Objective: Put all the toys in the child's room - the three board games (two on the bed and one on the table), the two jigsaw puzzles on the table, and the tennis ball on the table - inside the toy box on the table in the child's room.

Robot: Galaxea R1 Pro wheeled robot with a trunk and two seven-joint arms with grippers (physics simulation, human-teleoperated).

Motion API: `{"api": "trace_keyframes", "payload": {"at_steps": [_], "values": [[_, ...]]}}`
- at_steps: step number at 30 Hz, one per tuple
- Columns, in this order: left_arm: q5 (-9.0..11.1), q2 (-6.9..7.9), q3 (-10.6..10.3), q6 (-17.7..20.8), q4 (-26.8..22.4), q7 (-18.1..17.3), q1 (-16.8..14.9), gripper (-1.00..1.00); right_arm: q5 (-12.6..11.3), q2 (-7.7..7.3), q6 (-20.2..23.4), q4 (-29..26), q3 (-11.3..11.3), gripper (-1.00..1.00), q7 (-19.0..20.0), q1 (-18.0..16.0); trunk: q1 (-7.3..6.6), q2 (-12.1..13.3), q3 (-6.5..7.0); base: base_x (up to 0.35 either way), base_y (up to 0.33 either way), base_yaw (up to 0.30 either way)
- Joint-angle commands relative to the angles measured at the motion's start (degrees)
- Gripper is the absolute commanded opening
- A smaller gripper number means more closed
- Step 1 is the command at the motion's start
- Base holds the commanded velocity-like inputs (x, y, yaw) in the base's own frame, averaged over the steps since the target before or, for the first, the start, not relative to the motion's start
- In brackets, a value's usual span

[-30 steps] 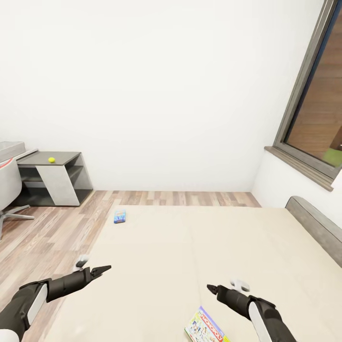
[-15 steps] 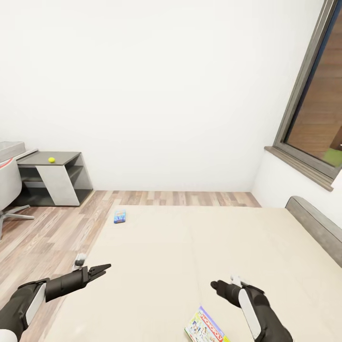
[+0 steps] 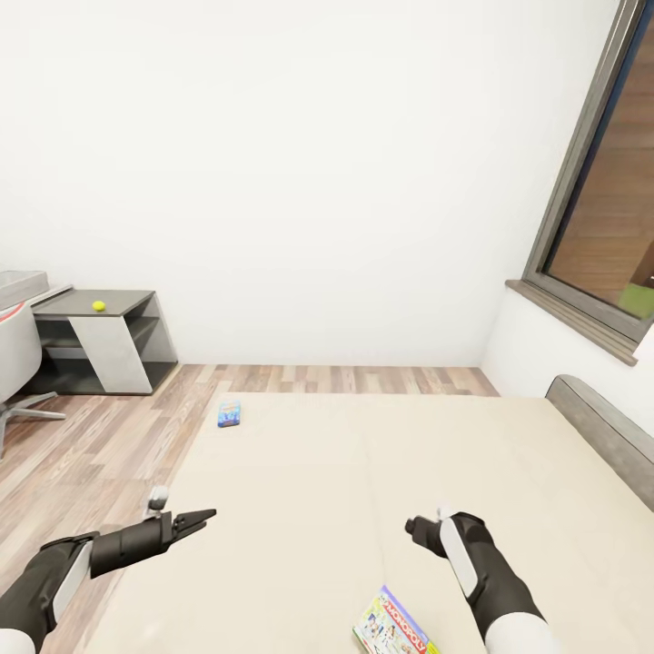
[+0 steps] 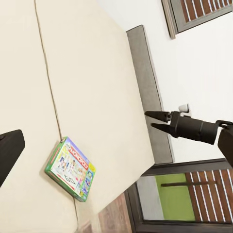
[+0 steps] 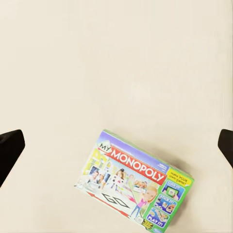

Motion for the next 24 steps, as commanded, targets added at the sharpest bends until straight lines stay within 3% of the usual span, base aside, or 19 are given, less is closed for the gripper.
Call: {"api": "trace_keyframes", "payload": {"at_steps": [1, 7, 12, 18, 24], "values": [[0.13, 0.01, -0.03, 0.57, 0.0, -0.13, -0.04, 1.0, -0.62, 0.05, 0.16, -0.01, -0.13, 1.0, -0.69, -0.18, 0.04, -0.13, -0.13, 0.0, 0.0, 0.0], [0.07, 0.08, -0.17, 0.55, 0.0, -0.12, -0.04, 1.0, -0.72, 0.06, 0.23, 1.24, -0.13, 1.0, -1.37, -2.85, 0.04, -0.13, -0.13, 0.0, 0.0, 0.0], [0.06, 0.25, -0.19, 0.59, 0.0, -0.12, -0.04, 1.0, -0.51, 0.08, -0.04, 7.71, -0.08, 1.0, -1.53, -5.67, 0.04, -0.13, -0.13, 0.0, 0.0, 0.0], [0.05, 0.29, -0.2, 0.62, 0.0, -0.01, -0.04, 1.0, -0.21, -0.38, 0.12, 11.63, -0.02, 1.0, -1.53, -8.51, 0.04, -0.13, -0.13, 0.0, 0.0, 0.0], [0.05, 0.34, -0.2, 0.66, 0.0, 0.18, -0.04, 1.0, -0.14, -0.69, -0.07, 12.46, 0.09, 1.0, -1.28, -9.23, 0.04, -0.13, -0.13, 0.0, 0.0, 0.0]]}}
